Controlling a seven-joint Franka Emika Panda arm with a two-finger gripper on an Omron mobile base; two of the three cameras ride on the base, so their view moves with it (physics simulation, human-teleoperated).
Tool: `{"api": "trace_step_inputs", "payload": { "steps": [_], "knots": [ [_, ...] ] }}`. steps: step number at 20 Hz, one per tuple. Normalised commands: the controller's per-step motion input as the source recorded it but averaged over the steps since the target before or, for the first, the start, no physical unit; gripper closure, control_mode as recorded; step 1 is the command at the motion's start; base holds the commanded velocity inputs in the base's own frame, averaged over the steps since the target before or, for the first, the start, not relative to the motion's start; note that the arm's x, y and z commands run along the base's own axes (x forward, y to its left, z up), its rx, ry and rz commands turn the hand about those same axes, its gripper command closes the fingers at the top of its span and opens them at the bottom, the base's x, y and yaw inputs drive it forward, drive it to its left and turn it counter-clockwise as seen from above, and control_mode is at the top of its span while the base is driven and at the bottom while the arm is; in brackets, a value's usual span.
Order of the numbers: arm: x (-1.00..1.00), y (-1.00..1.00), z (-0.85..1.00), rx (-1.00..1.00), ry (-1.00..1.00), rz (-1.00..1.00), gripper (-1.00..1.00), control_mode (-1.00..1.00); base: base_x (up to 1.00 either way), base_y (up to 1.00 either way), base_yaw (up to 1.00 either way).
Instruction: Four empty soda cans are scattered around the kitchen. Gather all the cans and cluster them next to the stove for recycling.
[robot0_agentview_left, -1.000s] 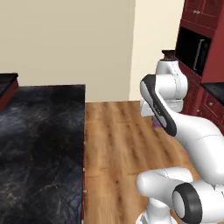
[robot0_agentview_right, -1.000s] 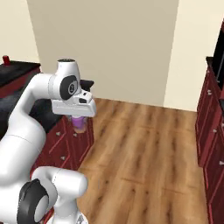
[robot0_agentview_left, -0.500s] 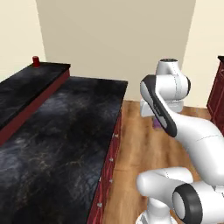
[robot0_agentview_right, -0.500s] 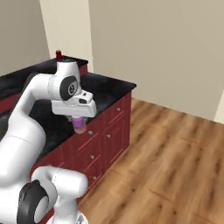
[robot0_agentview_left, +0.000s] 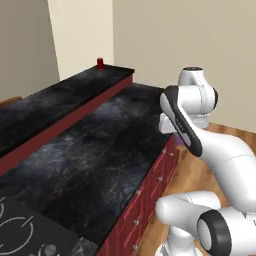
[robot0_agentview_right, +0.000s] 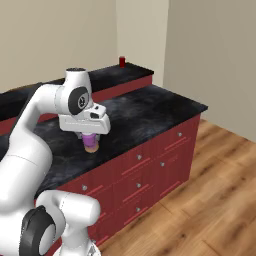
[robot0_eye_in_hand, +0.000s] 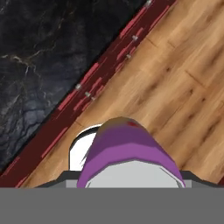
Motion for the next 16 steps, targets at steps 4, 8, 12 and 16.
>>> {"api": "trace_step_inputs", "payload": {
  "steps": [4, 8, 12, 16],
  "knots": [
    [0.00, 0.00, 0.00, 0.00, 0.00, 0.00, 1.00, 1.00, -0.04, 0.00, 0.50],
    [0.00, 0.00, 0.00, 0.00, 0.00, 0.00, 1.00, 1.00, -0.09, 0.00, 0.50],
    [0.00, 0.00, 0.00, 0.00, 0.00, 0.00, 1.00, 1.00, -0.04, 0.07, 0.50],
    [0.00, 0.00, 0.00, 0.00, 0.00, 0.00, 1.00, 1.00, 0.08, 0.20, 0.48]
  ]
}}
